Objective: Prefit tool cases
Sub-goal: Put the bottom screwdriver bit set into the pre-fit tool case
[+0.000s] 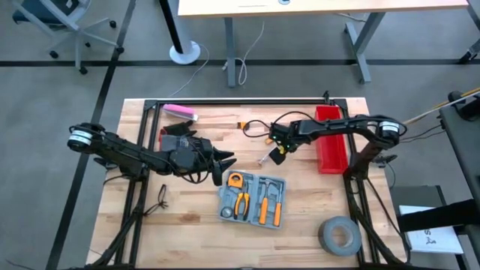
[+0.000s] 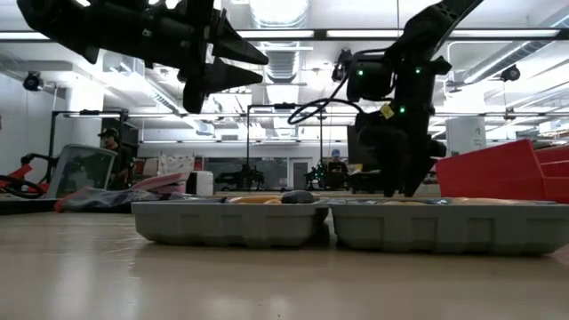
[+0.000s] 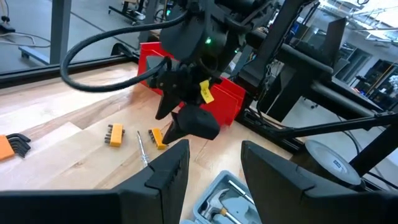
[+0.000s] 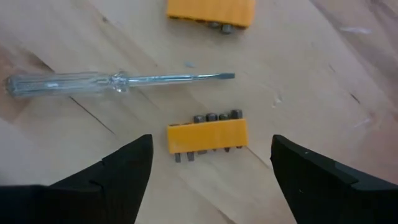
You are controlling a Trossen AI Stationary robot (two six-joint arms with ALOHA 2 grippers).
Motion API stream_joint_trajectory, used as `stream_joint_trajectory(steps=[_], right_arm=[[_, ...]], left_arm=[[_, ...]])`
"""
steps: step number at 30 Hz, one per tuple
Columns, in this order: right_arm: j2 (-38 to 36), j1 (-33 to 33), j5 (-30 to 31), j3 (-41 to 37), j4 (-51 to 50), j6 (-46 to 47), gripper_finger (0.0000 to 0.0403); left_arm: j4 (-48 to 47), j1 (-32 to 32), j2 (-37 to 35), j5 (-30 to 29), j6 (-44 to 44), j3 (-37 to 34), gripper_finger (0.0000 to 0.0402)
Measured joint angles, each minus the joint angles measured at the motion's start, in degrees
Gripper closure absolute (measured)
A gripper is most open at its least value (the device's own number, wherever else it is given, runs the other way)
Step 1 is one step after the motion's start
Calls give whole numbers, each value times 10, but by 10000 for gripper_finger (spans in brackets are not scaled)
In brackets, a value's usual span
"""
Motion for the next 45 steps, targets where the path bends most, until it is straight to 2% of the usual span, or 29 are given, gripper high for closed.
stream_joint_trajectory(steps=[14,31,45], right_arm=[[46,1,0,13,-5,-39,103],[47,1,0,12,19,-67,103],[47,1,-4,9,6,-77,121]], left_arm=[[0,0,0,0,0,0,248],[0,0,0,0,4,0,248],[0,0,0,16,0,0,248]])
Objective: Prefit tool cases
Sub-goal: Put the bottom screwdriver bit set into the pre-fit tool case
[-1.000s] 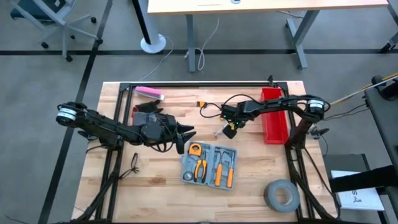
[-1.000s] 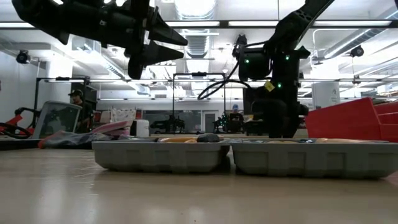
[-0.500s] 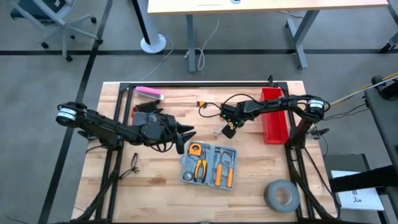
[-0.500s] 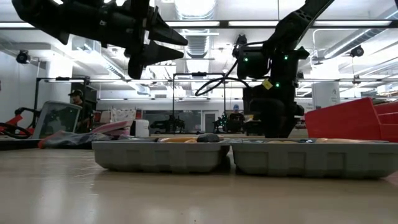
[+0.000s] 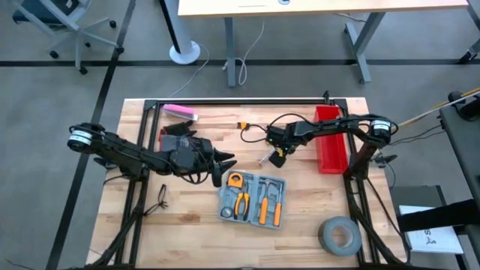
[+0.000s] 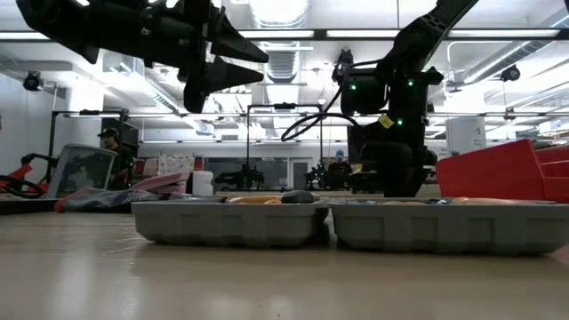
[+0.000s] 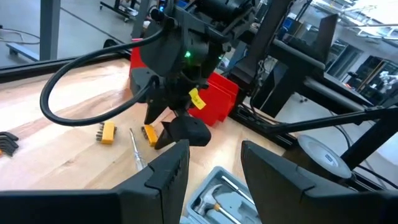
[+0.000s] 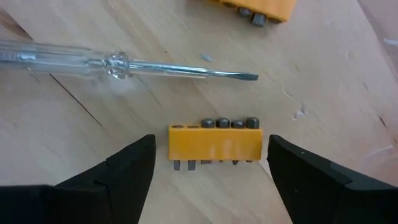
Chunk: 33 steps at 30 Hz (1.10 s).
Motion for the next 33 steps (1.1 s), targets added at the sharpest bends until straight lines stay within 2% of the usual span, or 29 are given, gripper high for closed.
stream_joint_trajectory(steps=[7,20,33], right_arm=[[0,0,-1,-7,4,-2,116],[0,0,-2,-13,35,-16,139],[-2,0,1,-31,40,-30,180]], left_arm=[[0,0,0,0,0,0,248],[0,0,0,0,5,0,248],[0,0,0,-1,9,0,248]])
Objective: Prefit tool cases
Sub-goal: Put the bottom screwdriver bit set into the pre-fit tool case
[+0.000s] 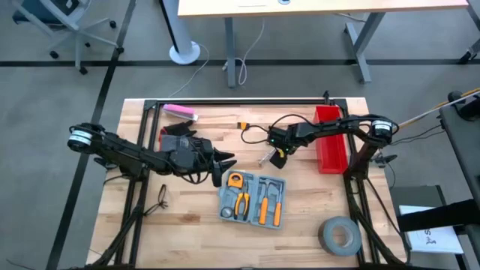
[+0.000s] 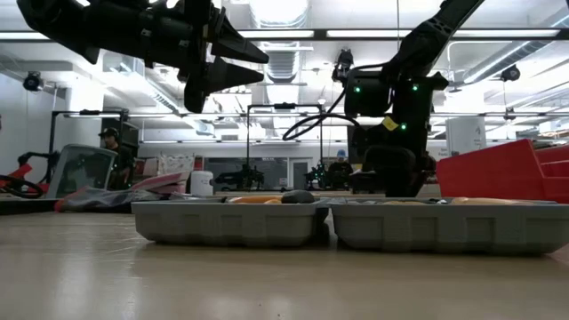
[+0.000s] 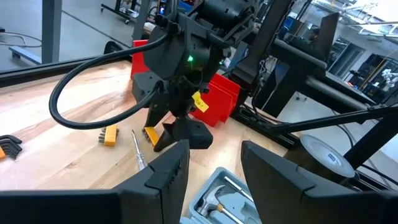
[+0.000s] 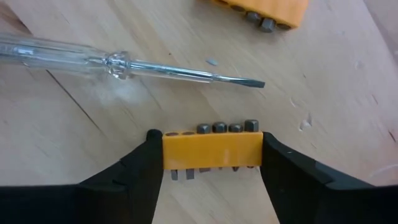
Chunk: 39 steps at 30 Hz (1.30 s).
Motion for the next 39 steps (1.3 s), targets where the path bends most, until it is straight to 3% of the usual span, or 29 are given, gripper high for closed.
stream_joint_trajectory(steps=[10,21,34,39], right_arm=[[0,0,3,7,-5,-13,200],[-3,26,4,75,-95,-35,204],[-24,127,-3,132,-165,6,207],[-25,182,-16,141,-160,42,227]], left_arm=[[0,0,0,0,0,0,248],[0,0,0,0,0,0,248],[-6,0,0,0,6,0,248],[-8,0,0,0,6,0,248]])
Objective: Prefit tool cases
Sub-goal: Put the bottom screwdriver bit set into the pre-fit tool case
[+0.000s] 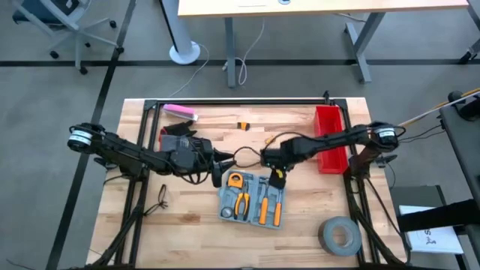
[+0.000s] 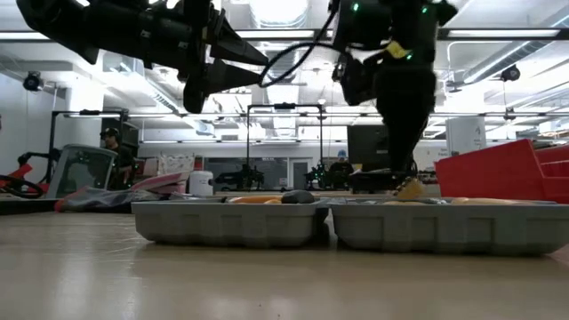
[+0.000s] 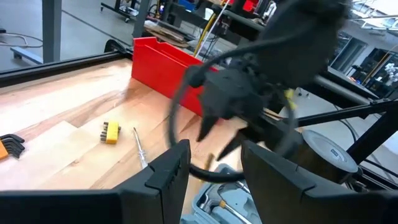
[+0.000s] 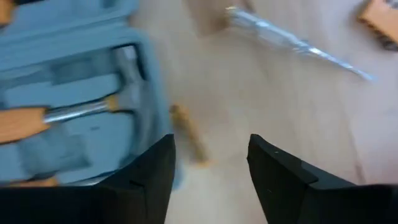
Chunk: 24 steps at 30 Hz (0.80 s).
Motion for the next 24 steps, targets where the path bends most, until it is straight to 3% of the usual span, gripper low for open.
stream_joint_trajectory(steps=[7,12,16,24], right_arm=[[0,41,16,1,1,28,278],[0,36,42,-4,-2,-14,294],[0,21,44,-17,-6,-62,276],[0,-40,8,-64,40,-8,207]], left_arm=[[-1,0,0,0,-1,0,248],[0,0,0,0,-2,0,248],[0,0,0,0,-7,0,248],[-1,0,0,0,-10,0,248]])
